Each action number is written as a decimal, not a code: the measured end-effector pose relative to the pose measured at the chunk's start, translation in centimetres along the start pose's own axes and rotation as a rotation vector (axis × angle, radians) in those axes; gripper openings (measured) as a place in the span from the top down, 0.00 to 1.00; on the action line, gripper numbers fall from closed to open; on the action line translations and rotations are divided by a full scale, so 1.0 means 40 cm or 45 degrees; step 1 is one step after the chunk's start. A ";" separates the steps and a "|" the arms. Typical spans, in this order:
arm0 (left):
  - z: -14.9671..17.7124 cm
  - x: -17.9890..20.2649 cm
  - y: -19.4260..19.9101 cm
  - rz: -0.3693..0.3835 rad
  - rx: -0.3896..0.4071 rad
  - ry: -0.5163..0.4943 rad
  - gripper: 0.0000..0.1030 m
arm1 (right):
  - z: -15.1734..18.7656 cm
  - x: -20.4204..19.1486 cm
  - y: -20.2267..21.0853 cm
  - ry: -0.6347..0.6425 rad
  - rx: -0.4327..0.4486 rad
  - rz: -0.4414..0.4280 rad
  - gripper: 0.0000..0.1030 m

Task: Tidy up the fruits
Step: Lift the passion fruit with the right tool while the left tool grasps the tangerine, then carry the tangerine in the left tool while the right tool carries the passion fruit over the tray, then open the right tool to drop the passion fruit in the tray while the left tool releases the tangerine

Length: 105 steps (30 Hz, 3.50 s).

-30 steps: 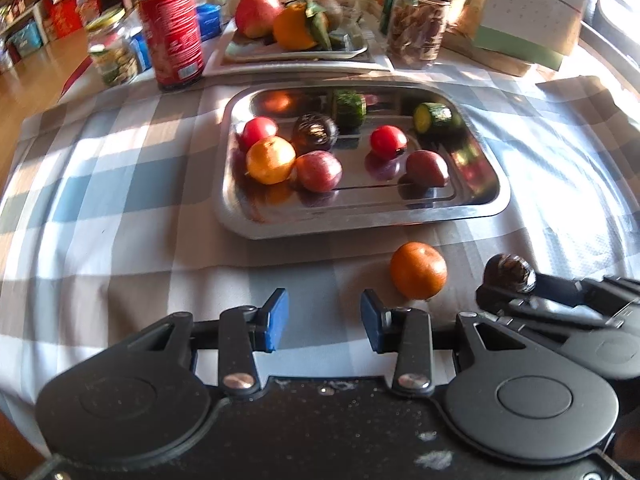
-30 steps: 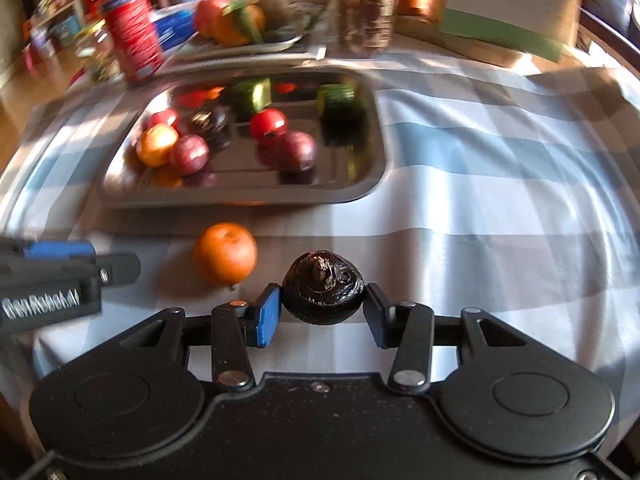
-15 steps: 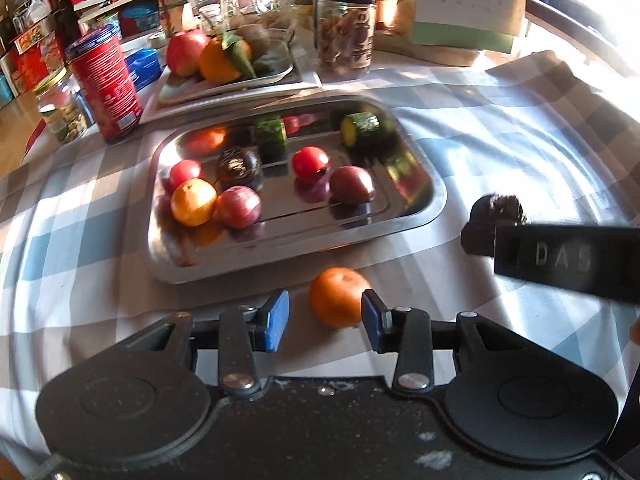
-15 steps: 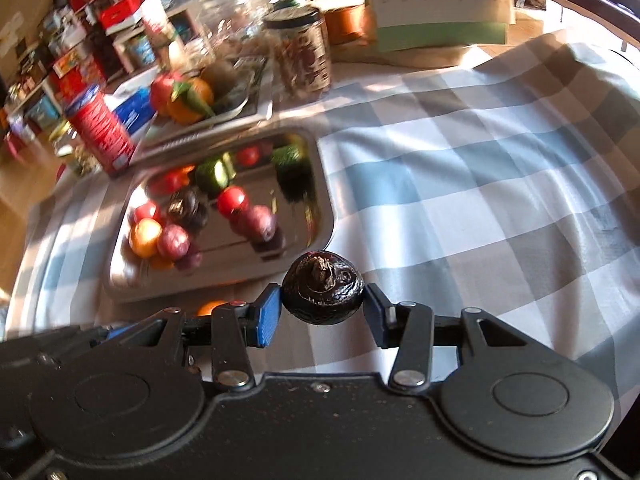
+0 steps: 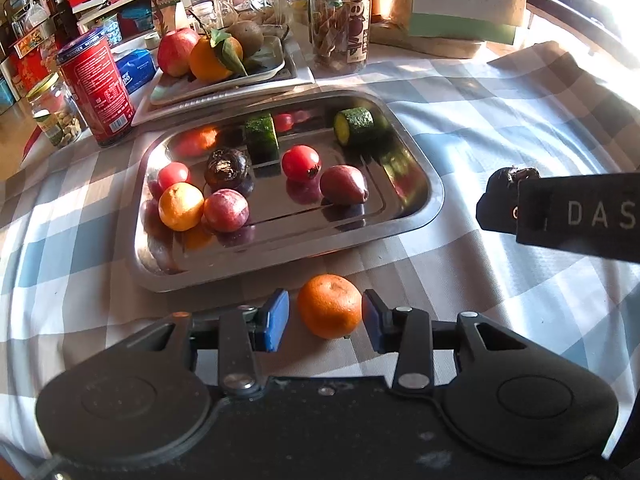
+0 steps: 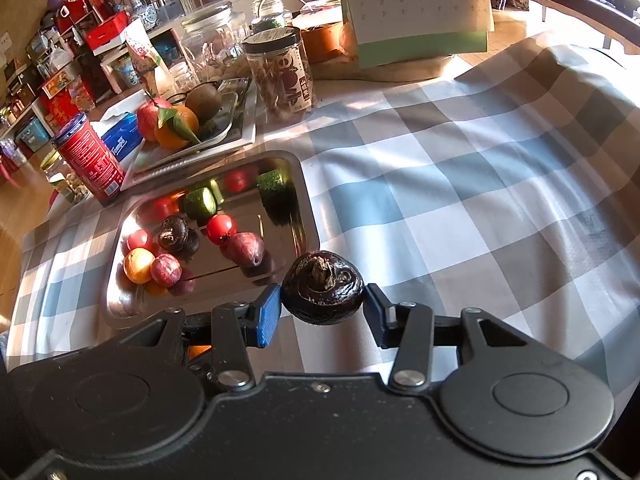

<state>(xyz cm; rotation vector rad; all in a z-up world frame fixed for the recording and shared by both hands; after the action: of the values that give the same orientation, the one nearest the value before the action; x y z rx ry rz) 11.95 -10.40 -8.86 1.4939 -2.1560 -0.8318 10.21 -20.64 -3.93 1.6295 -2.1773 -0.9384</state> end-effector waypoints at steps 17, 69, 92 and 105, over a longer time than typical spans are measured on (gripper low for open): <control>0.010 0.015 -0.072 -0.074 -0.056 -0.002 0.56 | 0.004 -0.006 -0.002 0.000 -0.015 -0.008 0.48; -0.101 -0.132 0.123 -0.184 -0.024 0.247 0.63 | 0.048 -0.083 0.013 0.123 -0.083 -0.047 0.48; -0.237 -0.196 0.054 -0.187 0.016 0.266 0.63 | -0.150 -0.125 -0.097 -0.067 -0.125 -0.139 0.48; -0.195 -0.181 -0.101 -0.129 -0.137 0.280 0.63 | -0.127 -0.100 -0.271 -0.120 -0.264 -0.118 0.47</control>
<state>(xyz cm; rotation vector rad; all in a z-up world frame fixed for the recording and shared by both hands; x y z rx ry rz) 22.15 -6.61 -5.56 1.5710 -1.8618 -0.7649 22.62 -20.39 -6.27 1.6280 -1.9988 -1.2453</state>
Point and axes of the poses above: each gripper's, at about its wrist camera, not at the fingertips, and y roughly against the way its jaws point, x to its right, z to its underside, the point moved 4 cm from there along -y, roughly the way its jaws point, and after that the axes turned 15 degrees about x, right-handed, at the moved point
